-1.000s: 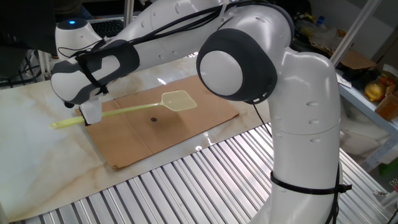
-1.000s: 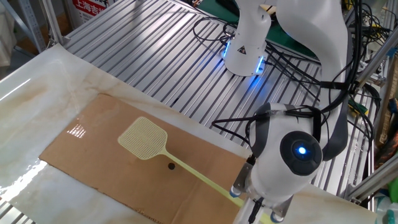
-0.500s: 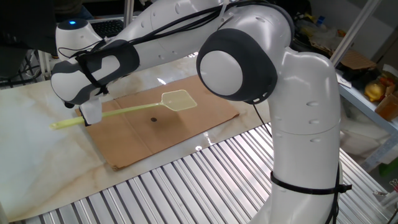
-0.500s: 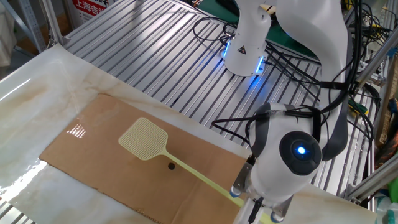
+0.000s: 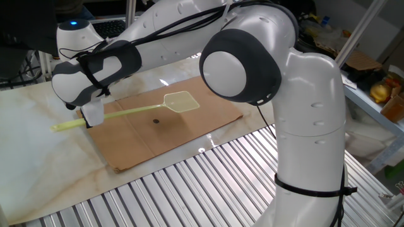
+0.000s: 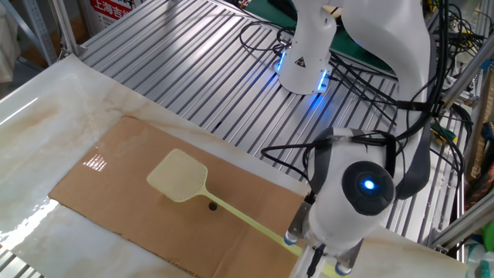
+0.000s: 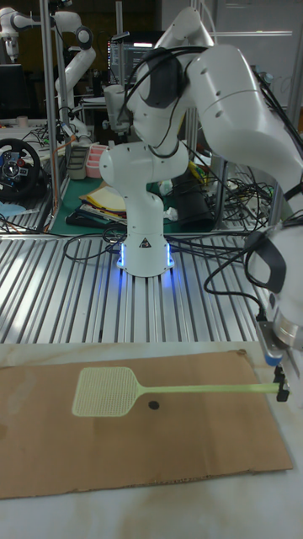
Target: Swat with a flyswatter
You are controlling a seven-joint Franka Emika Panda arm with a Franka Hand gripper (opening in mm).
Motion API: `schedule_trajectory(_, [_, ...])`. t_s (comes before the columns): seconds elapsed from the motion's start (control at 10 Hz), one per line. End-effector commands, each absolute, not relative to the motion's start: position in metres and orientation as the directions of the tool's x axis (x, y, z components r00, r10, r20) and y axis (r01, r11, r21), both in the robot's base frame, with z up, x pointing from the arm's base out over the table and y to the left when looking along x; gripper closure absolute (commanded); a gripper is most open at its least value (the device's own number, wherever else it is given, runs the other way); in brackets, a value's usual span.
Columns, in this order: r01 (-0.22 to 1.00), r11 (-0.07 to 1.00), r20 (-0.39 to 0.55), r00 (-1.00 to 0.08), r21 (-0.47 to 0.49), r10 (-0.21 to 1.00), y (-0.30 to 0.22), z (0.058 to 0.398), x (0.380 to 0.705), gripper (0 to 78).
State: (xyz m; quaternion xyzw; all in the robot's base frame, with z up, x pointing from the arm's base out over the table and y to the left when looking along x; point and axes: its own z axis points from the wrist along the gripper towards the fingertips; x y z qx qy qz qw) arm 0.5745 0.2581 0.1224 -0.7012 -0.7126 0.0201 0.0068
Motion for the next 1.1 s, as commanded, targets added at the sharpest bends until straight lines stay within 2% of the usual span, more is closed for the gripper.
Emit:
schedule_trajectory(0.1, [0.996,0.083,-0.035,-0.084,-0.031,0.996,0.258,0.125,0.576,76.4])
schedule_trajectory(0.4, [0.988,0.148,-0.078,-0.151,-0.036,0.985,0.258,0.125,0.576,76.4])
schedule_trajectory(0.6, [0.992,0.121,-0.052,-0.122,-0.028,0.991,0.258,0.125,0.576,76.4])
schedule_trajectory(1.1, [0.998,0.043,-0.041,-0.044,-0.037,0.998,0.307,0.13,0.564,76.4])
